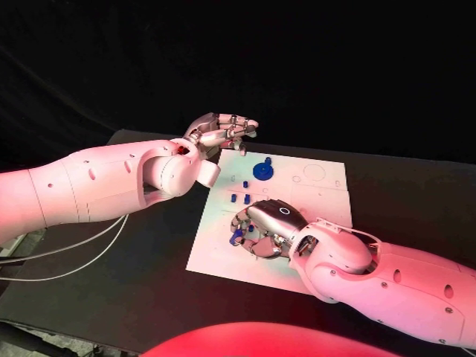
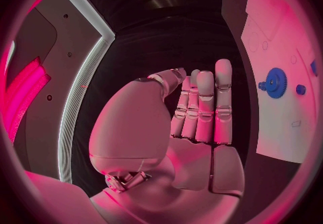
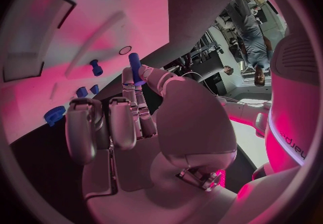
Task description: Assemble the parts on the task board
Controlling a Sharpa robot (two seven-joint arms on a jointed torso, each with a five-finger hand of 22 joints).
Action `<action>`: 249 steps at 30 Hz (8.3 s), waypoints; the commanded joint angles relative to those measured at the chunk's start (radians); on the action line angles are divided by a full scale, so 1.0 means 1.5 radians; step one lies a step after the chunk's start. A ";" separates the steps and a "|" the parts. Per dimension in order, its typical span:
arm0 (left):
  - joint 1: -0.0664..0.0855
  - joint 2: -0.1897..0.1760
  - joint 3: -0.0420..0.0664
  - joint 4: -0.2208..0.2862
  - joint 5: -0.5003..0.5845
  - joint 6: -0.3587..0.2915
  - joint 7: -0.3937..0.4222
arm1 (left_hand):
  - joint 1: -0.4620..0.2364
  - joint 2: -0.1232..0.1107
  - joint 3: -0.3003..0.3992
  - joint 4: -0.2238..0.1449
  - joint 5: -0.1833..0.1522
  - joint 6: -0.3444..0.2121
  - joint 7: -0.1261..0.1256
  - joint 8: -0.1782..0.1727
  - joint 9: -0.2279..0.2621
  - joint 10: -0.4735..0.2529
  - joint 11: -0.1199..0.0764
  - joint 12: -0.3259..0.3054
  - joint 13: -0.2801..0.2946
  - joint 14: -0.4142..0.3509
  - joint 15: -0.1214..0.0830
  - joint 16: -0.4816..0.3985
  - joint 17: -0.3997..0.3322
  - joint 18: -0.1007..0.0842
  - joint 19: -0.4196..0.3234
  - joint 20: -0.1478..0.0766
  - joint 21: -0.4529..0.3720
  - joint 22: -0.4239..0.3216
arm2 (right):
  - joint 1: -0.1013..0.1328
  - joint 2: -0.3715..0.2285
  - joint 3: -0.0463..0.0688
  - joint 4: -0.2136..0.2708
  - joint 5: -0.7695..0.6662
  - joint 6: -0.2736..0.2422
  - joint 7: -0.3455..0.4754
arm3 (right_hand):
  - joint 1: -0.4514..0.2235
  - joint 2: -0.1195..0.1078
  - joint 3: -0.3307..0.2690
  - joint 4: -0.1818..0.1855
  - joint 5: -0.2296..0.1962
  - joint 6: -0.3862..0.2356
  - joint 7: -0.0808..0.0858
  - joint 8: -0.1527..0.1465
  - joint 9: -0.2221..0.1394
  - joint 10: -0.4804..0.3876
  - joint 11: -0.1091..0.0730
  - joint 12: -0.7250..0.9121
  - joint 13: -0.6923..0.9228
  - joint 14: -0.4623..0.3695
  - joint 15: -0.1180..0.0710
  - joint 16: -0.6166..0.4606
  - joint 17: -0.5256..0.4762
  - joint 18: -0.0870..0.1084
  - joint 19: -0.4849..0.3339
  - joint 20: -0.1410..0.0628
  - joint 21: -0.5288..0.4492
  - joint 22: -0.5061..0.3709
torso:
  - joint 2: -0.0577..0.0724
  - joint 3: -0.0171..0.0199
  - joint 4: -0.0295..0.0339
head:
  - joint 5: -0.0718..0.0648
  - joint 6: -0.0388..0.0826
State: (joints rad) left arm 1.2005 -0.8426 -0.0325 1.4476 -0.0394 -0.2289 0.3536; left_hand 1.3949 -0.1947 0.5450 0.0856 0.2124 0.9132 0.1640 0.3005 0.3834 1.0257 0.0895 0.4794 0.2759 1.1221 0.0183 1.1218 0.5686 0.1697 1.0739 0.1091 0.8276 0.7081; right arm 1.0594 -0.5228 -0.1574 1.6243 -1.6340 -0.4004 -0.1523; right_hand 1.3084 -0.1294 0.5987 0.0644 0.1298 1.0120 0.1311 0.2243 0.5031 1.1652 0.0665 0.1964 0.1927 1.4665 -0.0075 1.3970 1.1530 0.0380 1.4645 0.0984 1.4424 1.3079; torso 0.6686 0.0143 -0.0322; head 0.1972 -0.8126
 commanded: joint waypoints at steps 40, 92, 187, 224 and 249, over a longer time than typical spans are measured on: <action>0.000 -0.003 0.000 0.004 0.004 0.011 0.002 | 0.003 0.002 -0.005 0.000 0.000 -0.006 0.000 0.003 -0.001 -0.005 0.001 0.003 0.001 -0.004 0.000 -0.004 -0.001 0.010 0.005 -0.002 -0.004 -0.001 | -0.002 0.023 -0.004 -0.020 -0.069 0.073 -0.036 | -0.018 -0.026 -0.012 0.003 -0.002 -0.054 0.014 -0.032 -0.002 -0.006 0.010 -0.006 -0.001 0.017 0.006 0.006 0.002 -0.006 0.034 0.002 0.000 0.136 | -0.001 0.0000 -0.0005 | -0.003 -0.006; 0.000 -0.018 -0.004 0.008 0.004 0.010 0.003 | 0.003 0.002 -0.006 0.001 0.000 -0.007 0.000 0.004 -0.001 -0.007 0.001 0.007 0.002 -0.005 0.000 -0.004 -0.002 0.010 0.006 -0.002 -0.006 -0.002 | 0.092 -0.359 -0.001 0.169 0.364 0.002 -0.019 | -0.072 -0.030 -0.156 0.090 0.047 -0.072 -0.012 0.091 0.095 0.170 -0.022 0.797 0.781 0.038 -0.019 0.058 0.098 -0.025 0.071 -0.019 0.086 0.175 | -0.008 -0.0008 -0.0125 | -0.112 0.033; 0.000 -0.032 -0.006 0.029 0.003 0.016 0.007 | -0.013 -0.002 -0.018 0.017 0.001 -0.011 0.000 0.006 -0.001 -0.015 0.002 0.016 0.003 -0.007 0.002 -0.002 -0.004 0.010 0.007 0.001 -0.016 -0.008 | 0.005 -0.298 -0.008 0.211 0.147 -0.129 -0.223 | -0.008 0.021 -0.156 0.147 0.051 -0.037 -0.042 0.152 0.111 0.194 -0.048 0.813 0.815 0.046 -0.041 0.078 0.150 -0.025 0.071 -0.039 0.086 0.175 | 0.004 -0.0007 0.0012 | -0.132 0.015; 0.000 -0.030 -0.005 0.031 0.003 0.017 0.007 | -0.013 -0.002 -0.018 0.017 0.001 -0.011 0.000 0.006 -0.001 -0.015 0.002 0.016 0.003 -0.007 0.002 -0.002 -0.004 0.010 0.007 0.001 -0.016 -0.008 | 0.001 -0.198 -0.009 0.145 0.169 0.016 -0.249 | -0.194 0.029 -0.186 0.153 0.086 -0.001 -0.055 0.181 0.115 0.222 -0.059 0.842 0.851 0.046 -0.050 0.078 0.153 -0.025 0.071 -0.047 0.086 0.175 | 0.005 -0.0005 0.0027 | -0.124 0.014; 0.000 -0.032 -0.005 0.029 0.004 0.016 0.006 | -0.011 -0.001 -0.018 0.018 0.001 -0.012 0.000 0.007 -0.001 -0.016 0.002 0.018 0.003 -0.008 0.002 -0.001 -0.004 0.010 0.008 0.000 -0.018 -0.009 | 0.001 -0.206 -0.009 0.160 0.087 -0.006 -0.262 | -0.334 0.038 -0.296 0.152 -0.016 -0.012 -0.055 0.198 0.115 0.213 -0.059 0.824 0.843 0.046 -0.051 0.077 0.152 -0.025 0.071 -0.048 0.086 0.175 | 0.006 0.0007 0.0021 | -0.130 0.016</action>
State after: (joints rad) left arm 1.2000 -0.8916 -0.0414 1.4900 -0.0380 -0.2182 0.3541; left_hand 1.3789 -0.2002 0.5202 0.1104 0.2123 0.9023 0.1675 0.3040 0.3827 1.0080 0.0930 0.4994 0.2794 1.1186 0.0217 1.1218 0.5633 0.1696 1.0810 0.1092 0.8044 0.6957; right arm 1.0613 -0.8298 -0.1708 1.8577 -1.4617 -0.4028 -0.5458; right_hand 0.8044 -0.0701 0.1598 0.2936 0.1065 1.0024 0.0475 0.5175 0.6766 1.4614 -0.0234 1.4357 1.3073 1.4631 -0.0790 1.5111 1.3075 0.0067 1.4645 0.0305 1.5654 1.3076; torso 0.6774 0.0143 -0.0285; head 0.0037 -0.7878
